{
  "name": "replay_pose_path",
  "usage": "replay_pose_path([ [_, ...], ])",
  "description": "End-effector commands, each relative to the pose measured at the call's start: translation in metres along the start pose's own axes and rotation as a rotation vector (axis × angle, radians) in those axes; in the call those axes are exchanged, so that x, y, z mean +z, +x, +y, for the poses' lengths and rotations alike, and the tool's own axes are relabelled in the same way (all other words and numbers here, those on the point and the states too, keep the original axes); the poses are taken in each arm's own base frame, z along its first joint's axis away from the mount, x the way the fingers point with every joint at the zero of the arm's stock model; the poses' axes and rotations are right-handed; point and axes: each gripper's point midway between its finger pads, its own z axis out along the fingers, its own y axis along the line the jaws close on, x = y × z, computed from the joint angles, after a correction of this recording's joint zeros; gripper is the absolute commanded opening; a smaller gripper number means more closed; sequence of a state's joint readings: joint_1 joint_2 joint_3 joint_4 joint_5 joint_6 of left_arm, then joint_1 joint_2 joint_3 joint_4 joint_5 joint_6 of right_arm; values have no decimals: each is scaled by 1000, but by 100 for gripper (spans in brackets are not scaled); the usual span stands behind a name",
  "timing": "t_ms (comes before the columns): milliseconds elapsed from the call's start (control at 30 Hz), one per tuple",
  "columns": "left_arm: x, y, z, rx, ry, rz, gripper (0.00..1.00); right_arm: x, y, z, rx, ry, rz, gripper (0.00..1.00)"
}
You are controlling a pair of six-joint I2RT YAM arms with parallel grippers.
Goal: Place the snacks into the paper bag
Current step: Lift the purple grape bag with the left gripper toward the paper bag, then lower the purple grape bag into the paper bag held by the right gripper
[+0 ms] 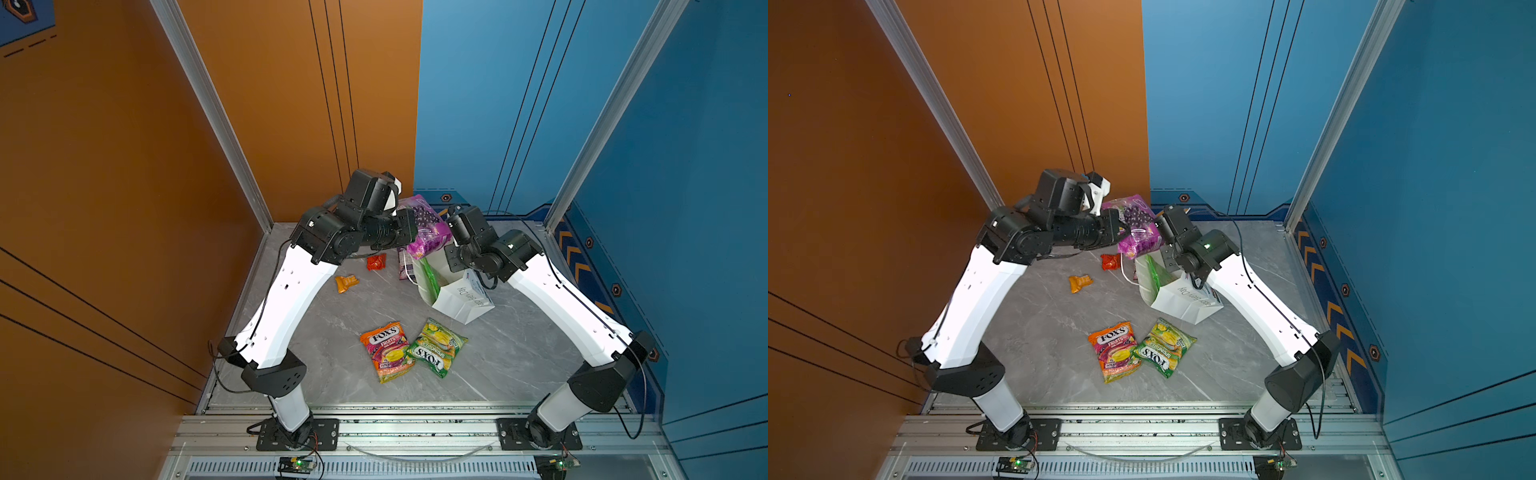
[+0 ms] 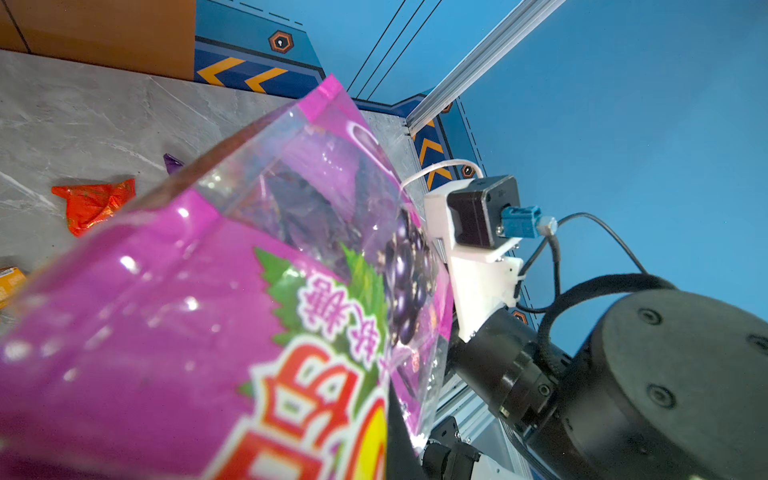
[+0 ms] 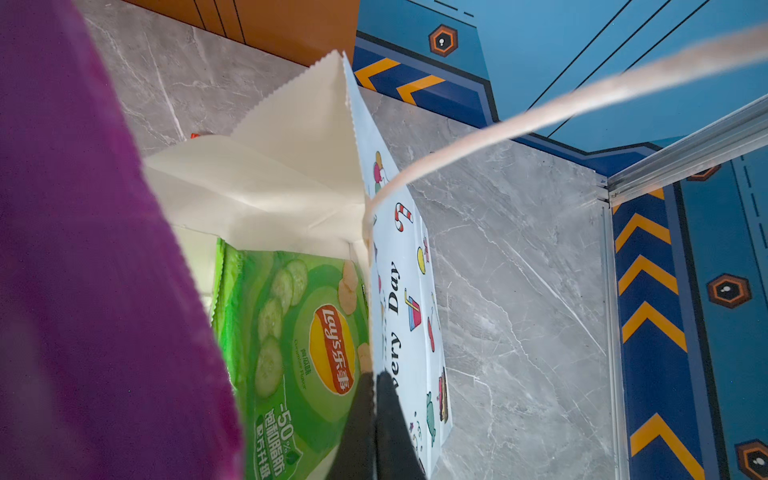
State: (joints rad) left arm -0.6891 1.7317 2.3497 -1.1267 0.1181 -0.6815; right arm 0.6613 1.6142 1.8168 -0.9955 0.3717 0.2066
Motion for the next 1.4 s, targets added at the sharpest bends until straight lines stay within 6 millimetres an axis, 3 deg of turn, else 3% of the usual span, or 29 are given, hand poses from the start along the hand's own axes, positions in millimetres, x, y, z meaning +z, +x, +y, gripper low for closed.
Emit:
replay_pose_path([
  [0,-6,-4,-19,36,72,-37,0,-20,-15,-9,48,8,-65,0],
  [300,1,15,-8,69,27,12,0,-25,-17,-15,84,3,-75,0],
  [533,15,37,-10,152,12,103,0,-28,-18,-12,102,-24,-83,0],
  [933,28,36,-28,247,56,105,0,-32,-11,8,154,-176,-99,0],
  [1367,48,41,-17,281,14,135,0,-30,-4,17,184,-235,-93,0],
])
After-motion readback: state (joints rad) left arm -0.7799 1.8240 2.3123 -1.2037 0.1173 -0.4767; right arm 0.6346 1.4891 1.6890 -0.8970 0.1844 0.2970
